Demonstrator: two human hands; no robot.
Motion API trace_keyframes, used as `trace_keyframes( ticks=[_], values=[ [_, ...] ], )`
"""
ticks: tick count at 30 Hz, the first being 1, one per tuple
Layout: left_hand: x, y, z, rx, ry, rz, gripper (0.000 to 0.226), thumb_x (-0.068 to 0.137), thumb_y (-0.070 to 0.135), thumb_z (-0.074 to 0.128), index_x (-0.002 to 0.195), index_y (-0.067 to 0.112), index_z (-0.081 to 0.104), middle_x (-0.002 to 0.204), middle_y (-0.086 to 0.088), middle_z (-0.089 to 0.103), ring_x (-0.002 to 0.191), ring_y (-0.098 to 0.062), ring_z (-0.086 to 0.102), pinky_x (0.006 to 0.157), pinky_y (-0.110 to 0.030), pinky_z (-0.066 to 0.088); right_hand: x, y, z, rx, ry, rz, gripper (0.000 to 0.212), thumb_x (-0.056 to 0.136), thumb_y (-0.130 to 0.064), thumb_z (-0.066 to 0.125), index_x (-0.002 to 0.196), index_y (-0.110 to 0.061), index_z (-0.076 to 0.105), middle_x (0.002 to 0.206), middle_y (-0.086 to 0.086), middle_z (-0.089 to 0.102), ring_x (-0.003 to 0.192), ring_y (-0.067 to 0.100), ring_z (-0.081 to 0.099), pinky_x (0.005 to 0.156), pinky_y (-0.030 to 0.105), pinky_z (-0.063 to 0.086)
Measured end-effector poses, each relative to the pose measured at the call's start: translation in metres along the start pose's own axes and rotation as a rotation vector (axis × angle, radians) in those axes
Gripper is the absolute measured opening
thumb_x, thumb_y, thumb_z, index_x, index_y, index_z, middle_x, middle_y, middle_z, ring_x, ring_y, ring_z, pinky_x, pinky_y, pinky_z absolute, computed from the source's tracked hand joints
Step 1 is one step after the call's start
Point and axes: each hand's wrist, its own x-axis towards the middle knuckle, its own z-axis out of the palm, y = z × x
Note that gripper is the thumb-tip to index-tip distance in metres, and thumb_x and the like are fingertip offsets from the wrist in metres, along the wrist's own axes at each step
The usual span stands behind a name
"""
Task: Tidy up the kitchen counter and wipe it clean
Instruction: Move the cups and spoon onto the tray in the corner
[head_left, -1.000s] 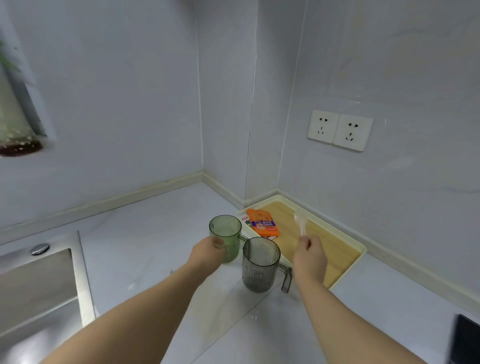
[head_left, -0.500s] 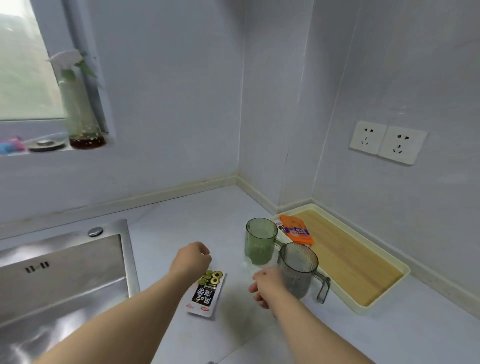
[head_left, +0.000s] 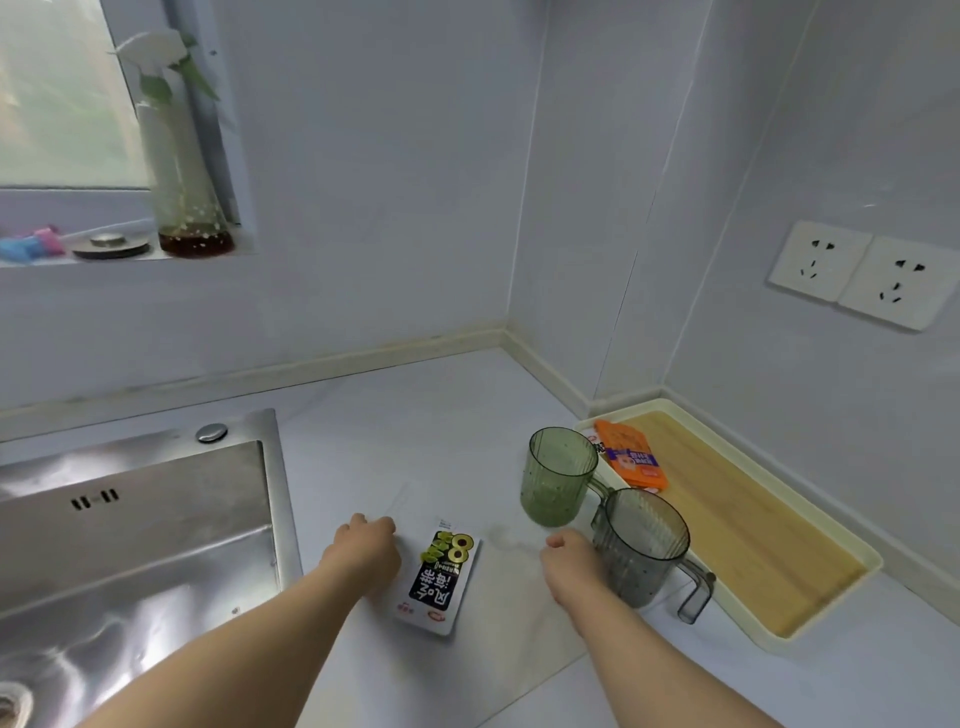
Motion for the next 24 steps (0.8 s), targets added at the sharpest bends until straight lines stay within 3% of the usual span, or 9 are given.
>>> trace_keyframes(
  ticks=[3, 8, 11, 14, 24],
  values=[
    [0.006, 0.002, 0.002, -0.051, -0.009, 0.007, 0.044, 0.095, 0.013, 0.031, 0.138, 0.014, 0.04, 0.137, -0.01, 0.045, 0.122, -0.027, 0.047, 0.102, -0.035, 0.043, 0.003, -0.007, 0.001, -0.046, 0.013, -0.045, 0.031, 0.093, -0.009, 0.04, 0.12, -0.011, 0.055, 0.123, 0.011, 0.057, 0.106, 0.026, 0.053, 0.086, 0.029, 0.044],
    [0.006, 0.009, -0.007, -0.135, 0.039, 0.063, 0.046, 0.095, 0.007, 0.033, 0.14, 0.014, 0.039, 0.142, -0.008, 0.044, 0.128, -0.025, 0.044, 0.104, -0.032, 0.04, 0.002, -0.017, 0.009, 0.029, 0.008, -0.074, 0.017, 0.092, -0.011, 0.039, 0.097, -0.016, 0.054, 0.096, 0.006, 0.055, 0.084, 0.023, 0.051, 0.07, 0.026, 0.041],
    [0.0, 0.004, -0.018, -0.138, 0.088, 0.138, 0.043, 0.096, 0.01, 0.038, 0.138, 0.015, 0.041, 0.145, -0.005, 0.04, 0.129, -0.022, 0.042, 0.104, -0.03, 0.038, -0.003, -0.032, 0.014, 0.064, -0.018, -0.101, 0.018, 0.093, -0.011, 0.037, 0.087, -0.015, 0.053, 0.087, 0.005, 0.056, 0.078, 0.024, 0.055, 0.065, 0.029, 0.044],
    [-0.007, -0.01, -0.035, -0.118, 0.12, 0.149, 0.042, 0.096, 0.014, 0.04, 0.138, 0.015, 0.042, 0.145, -0.005, 0.038, 0.128, -0.022, 0.043, 0.101, -0.029, 0.038, -0.011, -0.053, 0.024, 0.073, -0.109, -0.13, 0.022, 0.092, -0.009, 0.037, 0.076, -0.017, 0.051, 0.078, 0.004, 0.056, 0.061, 0.018, 0.051, 0.052, 0.025, 0.039],
    [-0.065, -0.118, -0.097, -0.193, 0.319, 0.013, 0.04, 0.091, 0.014, 0.045, 0.13, 0.013, 0.048, 0.138, -0.005, 0.044, 0.126, -0.022, 0.044, 0.103, -0.031, 0.039, -0.099, -0.14, 0.106, -0.009, -0.407, -0.281, 0.019, 0.093, -0.01, 0.037, 0.081, -0.014, 0.051, 0.077, 0.004, 0.055, 0.057, 0.017, 0.049, 0.05, 0.022, 0.036]
  ],
)
